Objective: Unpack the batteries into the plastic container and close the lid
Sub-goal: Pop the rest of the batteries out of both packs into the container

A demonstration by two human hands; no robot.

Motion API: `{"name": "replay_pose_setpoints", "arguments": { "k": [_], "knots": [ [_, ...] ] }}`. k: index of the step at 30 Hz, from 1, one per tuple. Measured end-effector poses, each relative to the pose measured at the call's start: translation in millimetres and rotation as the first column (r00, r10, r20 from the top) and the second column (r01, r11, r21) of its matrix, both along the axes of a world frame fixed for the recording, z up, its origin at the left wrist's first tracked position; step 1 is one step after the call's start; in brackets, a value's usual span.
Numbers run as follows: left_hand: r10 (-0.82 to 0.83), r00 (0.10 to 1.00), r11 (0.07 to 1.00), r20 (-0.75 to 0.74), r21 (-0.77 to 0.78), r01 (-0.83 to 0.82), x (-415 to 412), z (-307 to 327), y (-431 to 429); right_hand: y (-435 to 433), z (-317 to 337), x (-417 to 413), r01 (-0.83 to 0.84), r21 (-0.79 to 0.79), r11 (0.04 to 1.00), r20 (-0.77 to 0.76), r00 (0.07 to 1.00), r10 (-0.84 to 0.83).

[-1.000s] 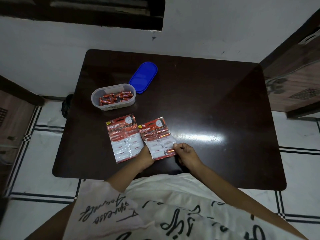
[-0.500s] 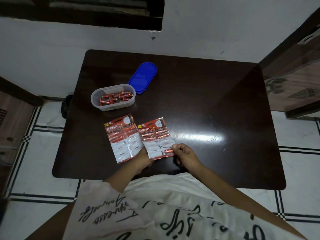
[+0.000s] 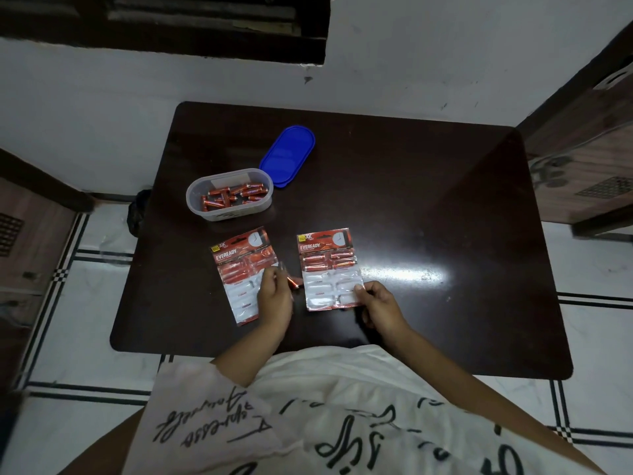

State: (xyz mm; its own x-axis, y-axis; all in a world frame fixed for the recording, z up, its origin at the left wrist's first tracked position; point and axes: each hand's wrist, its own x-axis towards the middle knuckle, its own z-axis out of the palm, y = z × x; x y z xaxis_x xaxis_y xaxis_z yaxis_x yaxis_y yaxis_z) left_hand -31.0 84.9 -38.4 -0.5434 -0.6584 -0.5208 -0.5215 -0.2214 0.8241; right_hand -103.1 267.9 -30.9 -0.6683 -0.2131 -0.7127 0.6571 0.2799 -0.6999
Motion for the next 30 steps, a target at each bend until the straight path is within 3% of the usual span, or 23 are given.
{"name": "replay_pose_setpoints", "arguments": {
  "k": [2,3,5,6,7,8,10,12,14,16,19,23,27,30],
  "knots": [
    [-0.005,1.000,0.998,-0.012,-0.066,0.005,-5,8,-8,4,-4,0,-0.116,0.091,0.989,-0.108,0.986,0.126],
    [-0.006,1.000,0.998,-0.025,-0.065,0.004,-8,15,-13,6,-3,-2,-0.253,0.252,0.934,-0.172,0.938,0.301],
    [0.025,0.999,1.000,-0.032,0.007,-0.025,-15,25,-23,9,0,-7,-0.381,0.646,0.661,-0.179,0.767,0.617],
    [0.063,0.998,0.995,-0.023,0.075,-0.061,-19,28,-30,8,4,-11,-0.346,0.741,0.575,-0.183,0.720,0.669],
    [0.106,0.994,0.981,0.004,0.161,-0.105,-23,33,-38,4,12,-14,-0.296,0.763,0.574,-0.222,0.715,0.663],
    [0.153,0.987,0.954,0.037,0.257,-0.158,-27,37,-47,-3,16,-18,-0.264,0.739,0.619,-0.261,0.736,0.625],
    [0.244,0.967,0.847,0.076,0.468,-0.251,-34,46,-65,-26,28,-27,-0.237,0.531,0.813,-0.297,0.847,0.441],
    [0.340,0.938,0.720,0.070,0.622,-0.308,-40,56,-83,-63,42,-40,-0.162,0.190,0.968,-0.120,0.975,0.187],
    [0.419,0.907,0.657,0.045,0.674,-0.338,-45,66,-103,-110,56,-57,0.001,-0.096,0.995,0.148,0.989,0.013],
    [0.455,0.890,0.634,0.023,0.694,-0.342,-53,73,-125,-156,65,-70,0.073,-0.225,0.972,0.247,0.969,-0.016],
    [0.464,0.886,0.633,0.001,0.699,-0.333,-69,78,-158,-219,77,-84,0.043,-0.291,0.956,0.234,0.972,0.027],
    [0.477,0.878,0.645,0.031,0.667,-0.374,-90,83,-191,-286,65,-97,0.103,-0.193,0.976,0.188,0.980,-0.067],
    [0.427,0.902,0.675,0.071,0.638,-0.370,-100,82,-202,-305,49,-101,0.095,-0.070,0.993,0.138,0.987,-0.084],
    [0.380,0.920,0.715,0.094,0.601,-0.357,-103,80,-205,-299,46,-98,0.089,-0.101,0.991,0.120,0.990,-0.077]
  ]
}}
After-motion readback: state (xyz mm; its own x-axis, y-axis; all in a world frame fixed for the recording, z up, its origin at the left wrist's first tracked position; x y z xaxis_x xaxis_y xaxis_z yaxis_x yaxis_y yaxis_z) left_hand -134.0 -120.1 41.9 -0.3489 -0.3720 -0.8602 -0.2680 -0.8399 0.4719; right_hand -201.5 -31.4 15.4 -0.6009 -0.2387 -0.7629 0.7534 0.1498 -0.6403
